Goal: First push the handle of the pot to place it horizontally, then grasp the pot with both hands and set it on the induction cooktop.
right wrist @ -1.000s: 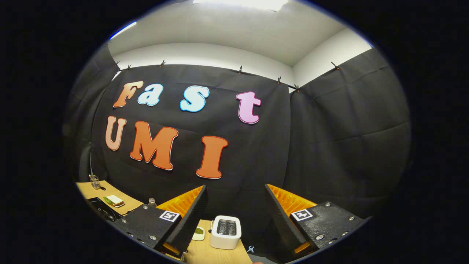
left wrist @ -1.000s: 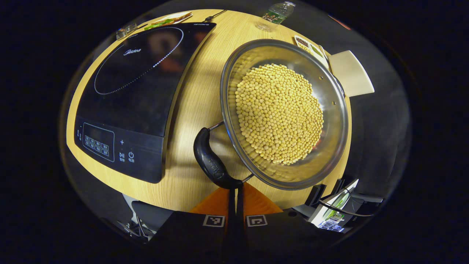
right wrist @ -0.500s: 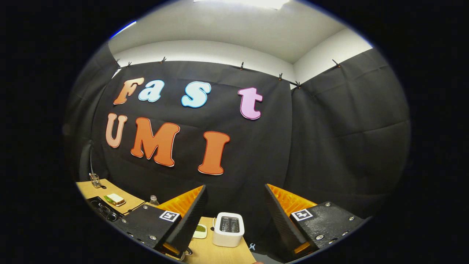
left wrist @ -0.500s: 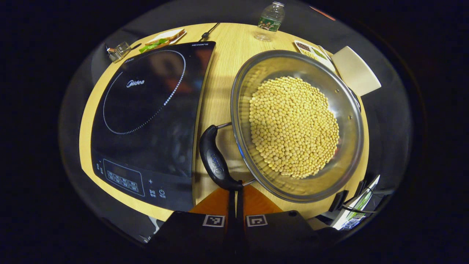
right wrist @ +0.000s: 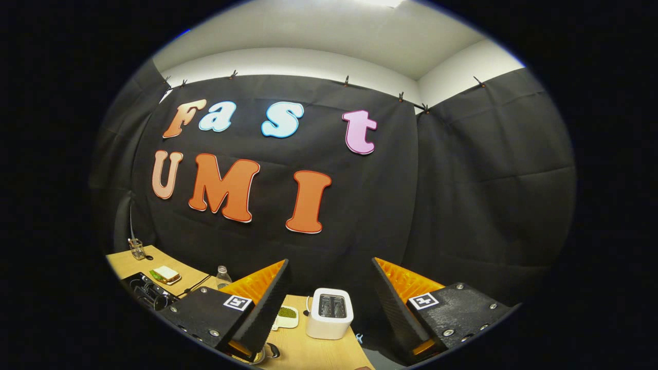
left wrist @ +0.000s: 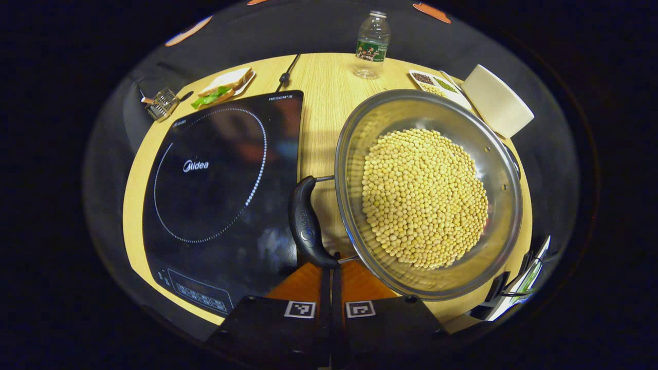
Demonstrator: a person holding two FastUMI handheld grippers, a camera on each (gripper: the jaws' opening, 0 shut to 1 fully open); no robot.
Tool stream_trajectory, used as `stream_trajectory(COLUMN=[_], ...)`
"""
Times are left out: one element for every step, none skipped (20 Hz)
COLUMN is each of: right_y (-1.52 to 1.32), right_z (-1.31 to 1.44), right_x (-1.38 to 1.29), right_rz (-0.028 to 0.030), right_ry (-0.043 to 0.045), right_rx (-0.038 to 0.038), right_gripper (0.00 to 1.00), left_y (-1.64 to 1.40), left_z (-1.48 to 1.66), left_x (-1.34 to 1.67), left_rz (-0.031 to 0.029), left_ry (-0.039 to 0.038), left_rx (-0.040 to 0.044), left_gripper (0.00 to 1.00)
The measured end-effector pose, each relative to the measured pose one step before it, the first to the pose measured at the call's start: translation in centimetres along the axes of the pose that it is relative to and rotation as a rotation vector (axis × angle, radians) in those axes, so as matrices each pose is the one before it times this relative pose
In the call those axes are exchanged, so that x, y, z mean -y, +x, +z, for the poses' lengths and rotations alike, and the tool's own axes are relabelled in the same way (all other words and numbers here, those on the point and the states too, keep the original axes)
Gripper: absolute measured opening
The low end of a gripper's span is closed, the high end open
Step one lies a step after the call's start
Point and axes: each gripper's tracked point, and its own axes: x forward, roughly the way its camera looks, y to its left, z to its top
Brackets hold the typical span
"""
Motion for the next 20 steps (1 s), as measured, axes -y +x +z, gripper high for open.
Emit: stream_trajectory(right_y=[0.063,-0.043,0.021,-0.058,-0.011,0.05,0.133,0.045,0.063,0.154,0.139,0.261,0.138,0.075,0.156,0.021,0.065,0.225,0.268,0.179], right_z=[-0.192,-0.273,-0.247,-0.328,-0.209,-0.258,-0.15,-0.333,-0.275,-0.29,-0.259,-0.416,-0.345,-0.372,-0.468,-0.627,-0.666,-0.71,-0.967,-0.968], right_x=[-0.264,-0.31,-0.272,-0.216,-0.33,-0.35,-0.309,-0.22,-0.324,-0.4,-0.251,-0.226,-0.337,-0.269,-0.307,-0.343,-0.324,-0.249,-0.31,-0.367], right_rz=[0.00237,0.00252,0.00108,0.00184,0.00207,0.00251,0.00242,0.00264,0.00364,0.00308,0.00194,0.00175,0.00234,0.00293,0.00391,0.00535,0.00466,0.00299,0.00386,0.00724], right_ry=[0.00024,-0.00072,-0.00055,0.00035,0.00143,0.00231,0.00218,0.00199,0.00073,-0.00075,-0.00225,-0.0035,-0.00263,-0.00133,-0.00012,0.00047,-0.00046,-0.0004,-0.00039,0.00144], right_rx=[-0.00877,-0.00956,-0.00993,-0.00892,-0.00837,-0.00865,-0.00988,-0.01011,-0.00957,-0.00984,-0.012,-0.01551,-0.01258,-0.01139,-0.01367,-0.01557,-0.0187,-0.02254,-0.02834,-0.03168], right_gripper=[0.95,0.95,0.95,0.95,0.95,0.95,0.95,0.95,0.95,0.95,0.95,0.95,0.95,0.95,0.95,0.95,0.95,0.95,0.95,0.95], left_y=[0.022,-0.04,0.283,0.096,0.092,0.563,0.267,-0.074,0.198,0.227,0.08,0.128,0.115,0.169,0.163,0.101,0.044,0.036,-0.109,-0.319], left_z=[0.663,0.386,0.3,0.394,0.58,0.354,0.427,0.337,0.43,0.411,0.318,0.412,0.354,0.405,0.218,0.341,0.067,0.046,-0.017,0.032], left_x=[-0.219,-0.261,-0.096,-0.084,-0.097,-0.036,-0.006,0.084,0.082,0.223,0.154,0.102,0.169,0.082,-0.014,0.04,-0.054,0.001,0.033,0.047], left_rz=[-0.00214,-0.00273,-0.00327,-0.00317,-0.00358,-0.00255,-0.00473,-0.00365,-0.00271,-0.00312,-0.00351,-0.00209,-0.0016,-0.00152,-0.00036,-0.00003,-0.00149,-0.00472,-0.00675,-0.00616], left_ry=[0.01093,0.00554,0.00762,0.00605,0.00791,0.00916,0.00899,0.01011,0.01102,0.01178,0.01279,0.01165,0.01163,0.01162,0.00841,0.00796,0.00444,-0.00168,-0.00309,-0.00057], left_rx=[0.01289,0.01054,0.00983,0.01022,0.01005,0.01019,0.00899,0.00864,0.00725,0.0083,0.00714,0.00708,0.0074,0.00757,0.00594,0.00598,0.00397,0.00195,0.00319,0.00409], left_gripper=[0.07,0.08,0.08,0.08,0.08,0.08,0.08,0.08,0.08,0.08,0.08,0.08,0.08,0.08,0.08,0.09,0.07,0.07,0.08,0.07])
